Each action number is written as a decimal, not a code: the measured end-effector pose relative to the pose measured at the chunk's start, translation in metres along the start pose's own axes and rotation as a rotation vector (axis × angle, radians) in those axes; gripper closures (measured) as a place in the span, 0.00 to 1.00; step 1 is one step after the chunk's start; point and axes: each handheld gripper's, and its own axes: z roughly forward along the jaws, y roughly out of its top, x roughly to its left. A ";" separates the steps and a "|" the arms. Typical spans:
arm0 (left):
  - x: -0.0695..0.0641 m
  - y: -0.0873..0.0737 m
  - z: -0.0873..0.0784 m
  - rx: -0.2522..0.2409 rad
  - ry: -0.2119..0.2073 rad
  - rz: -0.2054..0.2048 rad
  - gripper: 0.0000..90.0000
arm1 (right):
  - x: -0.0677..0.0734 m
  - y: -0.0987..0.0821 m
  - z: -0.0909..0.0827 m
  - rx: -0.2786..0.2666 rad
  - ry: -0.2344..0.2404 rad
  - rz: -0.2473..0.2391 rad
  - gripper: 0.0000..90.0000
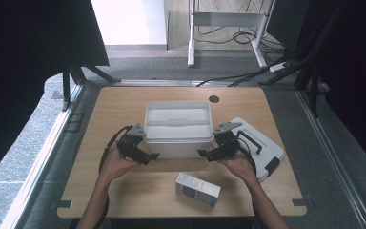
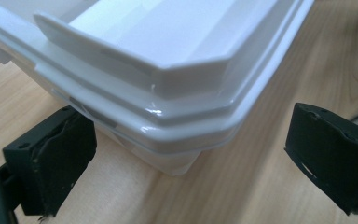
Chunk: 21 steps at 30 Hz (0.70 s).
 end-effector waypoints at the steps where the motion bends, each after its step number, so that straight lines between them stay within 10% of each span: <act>1: -0.002 -0.001 -0.001 0.000 0.004 0.002 0.02 | 0.002 -0.001 -0.001 0.000 0.004 -0.003 0.14; 21: -0.042 -0.022 -0.020 -0.006 -0.009 0.005 0.00 | 0.040 -0.016 -0.026 0.058 0.031 -0.037 0.14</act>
